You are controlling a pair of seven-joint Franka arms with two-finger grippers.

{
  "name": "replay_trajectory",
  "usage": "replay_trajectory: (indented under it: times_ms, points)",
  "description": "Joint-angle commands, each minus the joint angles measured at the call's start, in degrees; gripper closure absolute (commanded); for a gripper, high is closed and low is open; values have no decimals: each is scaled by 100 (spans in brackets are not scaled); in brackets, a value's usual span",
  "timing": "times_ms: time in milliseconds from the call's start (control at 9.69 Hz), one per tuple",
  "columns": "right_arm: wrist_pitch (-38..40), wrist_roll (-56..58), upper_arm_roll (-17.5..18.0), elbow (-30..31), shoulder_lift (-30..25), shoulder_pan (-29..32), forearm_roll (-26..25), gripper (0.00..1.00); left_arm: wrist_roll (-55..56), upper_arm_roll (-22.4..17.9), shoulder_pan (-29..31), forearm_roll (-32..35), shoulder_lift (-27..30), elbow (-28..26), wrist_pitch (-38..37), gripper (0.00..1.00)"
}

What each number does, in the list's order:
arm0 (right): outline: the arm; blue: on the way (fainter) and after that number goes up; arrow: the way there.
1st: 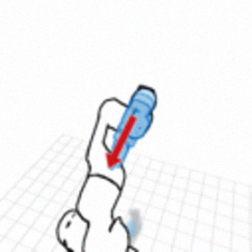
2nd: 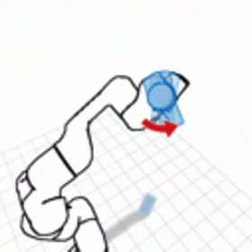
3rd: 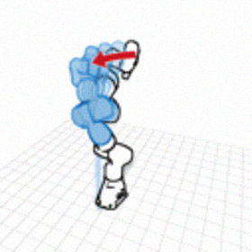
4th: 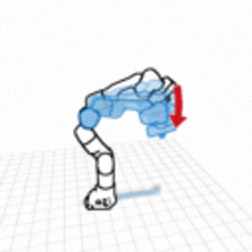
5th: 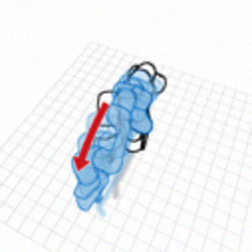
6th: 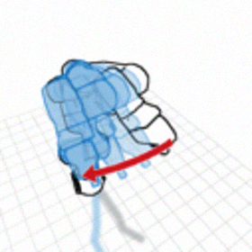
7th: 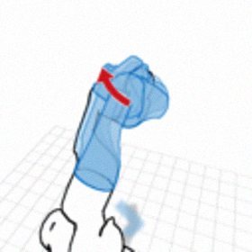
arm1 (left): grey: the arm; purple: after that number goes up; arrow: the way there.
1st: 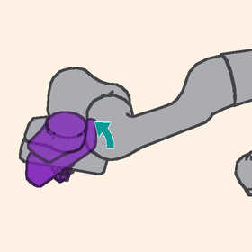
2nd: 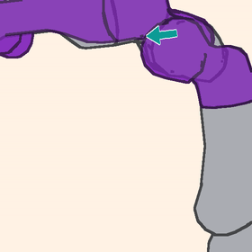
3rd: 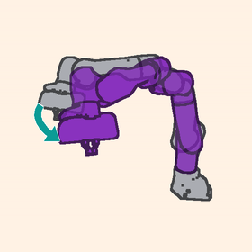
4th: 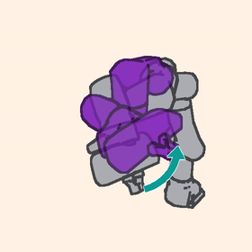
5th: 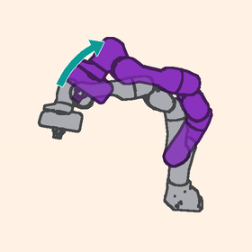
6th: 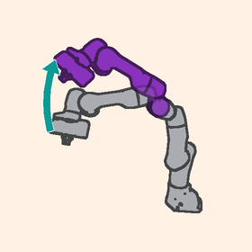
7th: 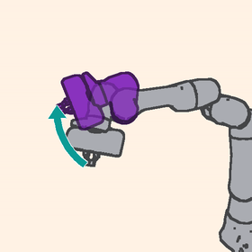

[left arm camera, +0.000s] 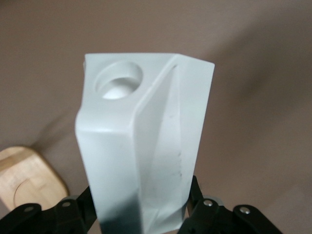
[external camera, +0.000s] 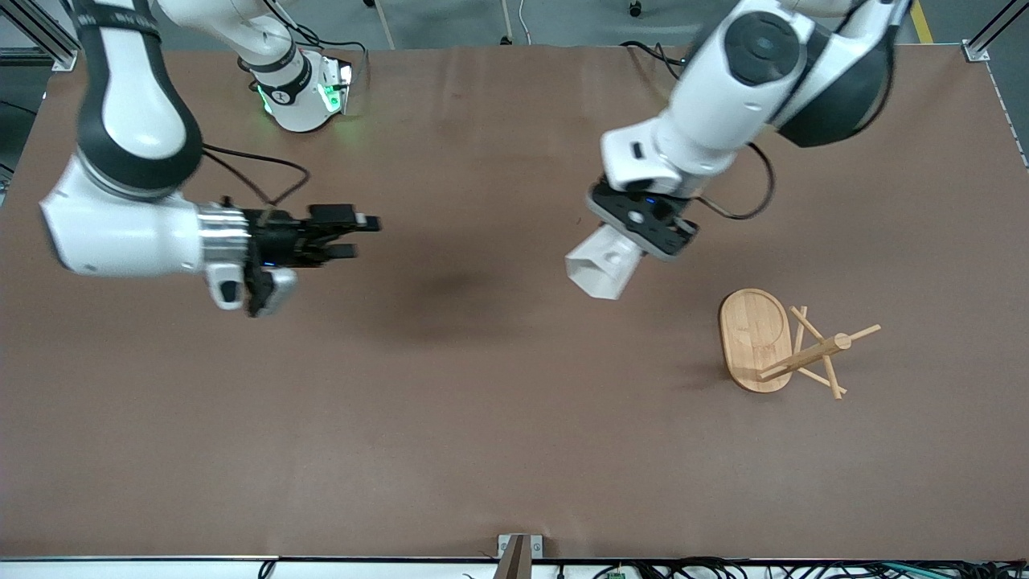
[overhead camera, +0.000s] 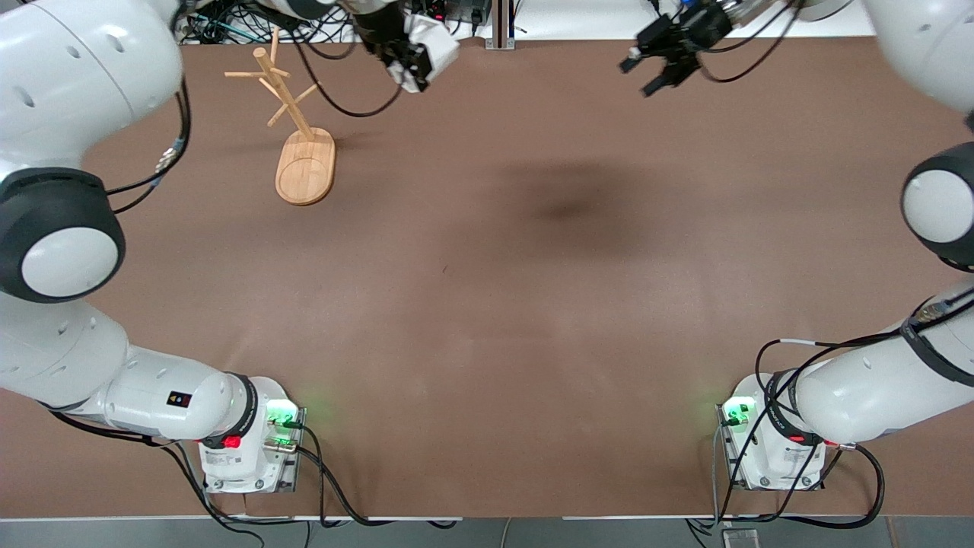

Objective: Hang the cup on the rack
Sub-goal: 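Carry the cup with the left gripper while the right gripper withdraws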

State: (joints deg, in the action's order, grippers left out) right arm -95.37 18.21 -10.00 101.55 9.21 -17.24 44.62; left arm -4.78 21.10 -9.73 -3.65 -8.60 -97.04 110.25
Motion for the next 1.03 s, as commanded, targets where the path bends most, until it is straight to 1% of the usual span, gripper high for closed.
replay_trajectory:
  times_ms: [0,103,206,310,413,619,723,929]
  points:
    - [-43,-116,-2,164,-603,220,-1292,0,65,61,479,-12,279,-709,154,99]
    - [-235,-116,7,103,-796,325,-2081,0,73,61,664,-13,350,-833,155,99]
    - [-263,-116,-2,76,-876,465,-2558,0,65,61,953,-13,350,-904,155,99]
    - [-245,-98,-2,-55,-886,710,-2911,0,73,61,1095,-21,290,-913,190,99]
    - [-210,-107,7,-317,-877,878,-3332,0,91,52,1270,-30,141,-930,294,99]
    - [-201,-98,7,-932,-833,1020,-4098,0,91,52,1587,-13,-210,-975,593,98]
    - [-193,-98,7,-1213,-816,1160,-4241,0,82,43,1684,40,-395,-940,655,98]
    - [-184,-80,7,-1583,-816,1231,-4268,0,12,34,1816,58,-554,-913,744,98]
